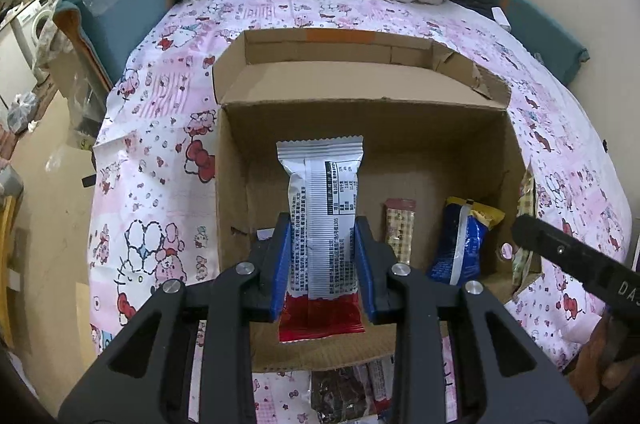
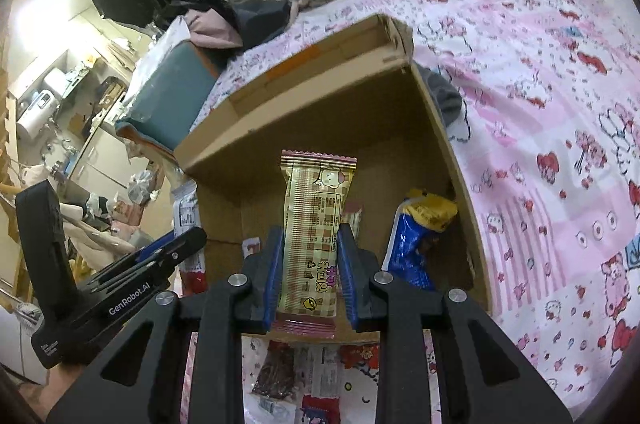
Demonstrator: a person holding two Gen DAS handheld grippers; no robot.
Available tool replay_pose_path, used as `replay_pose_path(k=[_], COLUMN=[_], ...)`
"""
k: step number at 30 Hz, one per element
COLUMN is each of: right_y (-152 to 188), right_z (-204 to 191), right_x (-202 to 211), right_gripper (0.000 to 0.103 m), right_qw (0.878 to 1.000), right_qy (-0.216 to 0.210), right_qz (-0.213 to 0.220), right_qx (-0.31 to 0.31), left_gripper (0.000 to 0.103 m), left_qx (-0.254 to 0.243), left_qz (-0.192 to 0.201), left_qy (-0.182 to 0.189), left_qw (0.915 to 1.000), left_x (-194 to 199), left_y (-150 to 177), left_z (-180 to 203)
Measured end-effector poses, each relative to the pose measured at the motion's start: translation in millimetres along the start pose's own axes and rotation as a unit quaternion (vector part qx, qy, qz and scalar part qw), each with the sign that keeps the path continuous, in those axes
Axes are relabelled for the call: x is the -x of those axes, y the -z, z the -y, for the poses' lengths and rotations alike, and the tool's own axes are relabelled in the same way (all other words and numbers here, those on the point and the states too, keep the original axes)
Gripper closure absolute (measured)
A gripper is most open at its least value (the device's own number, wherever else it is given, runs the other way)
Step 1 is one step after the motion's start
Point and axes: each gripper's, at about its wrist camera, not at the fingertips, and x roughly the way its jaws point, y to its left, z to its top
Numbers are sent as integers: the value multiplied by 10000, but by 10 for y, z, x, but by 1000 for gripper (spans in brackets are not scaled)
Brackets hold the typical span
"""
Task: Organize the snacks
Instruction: 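Lift both held snacks and carry them over the cardboard box, then open both tools to drop the white packet and checkered bar into the box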
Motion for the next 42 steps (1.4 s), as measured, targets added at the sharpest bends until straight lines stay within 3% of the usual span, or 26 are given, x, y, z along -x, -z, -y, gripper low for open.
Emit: replay_pose_path(k=[12, 23, 27, 29, 30, 31, 34, 38, 42], right_y=[81, 88, 80, 82, 81, 79, 52, -7, -33], right_z=[89, 128, 115, 99, 97, 93, 115, 188, 334], right_x=[-321, -377, -350, -338, -329, -323, -264, -109, -67], right_gripper=[75, 73, 72, 72, 72, 68, 29, 25, 23], right_qw=[9981, 9972, 9977, 9980, 9981, 9980, 9979, 9979, 9949], right_qy=[109, 35, -41, -76, -103, -147, -287, -360, -452], right_qz=[-570, -701, -623, -589, -574, -560, -446, -81, -15], right_qx=[-206, -263, -253, -222, -223, -243, -383, -528, -896], left_gripper=[77, 76, 64, 53, 42, 31, 21, 21, 21], left_qx=[-262, -114, -80, -102, -109, -110, -144, -75, 202], left_qz=[-62, -158, -104, -55, -39, -16, 102, 142, 167], left_qy=[-23, -55, -26, -73, -78, -80, -88, -55, 102], left_qw=[9996, 9998, 9999, 9999, 9999, 9999, 9998, 9999, 9996], left_x=[-162, -205, -169, -143, -127, -107, -41, 19, 89], left_y=[87, 108, 107, 106, 108, 108, 109, 92, 100], left_z=[76, 39, 33, 38, 37, 34, 30, -7, -104])
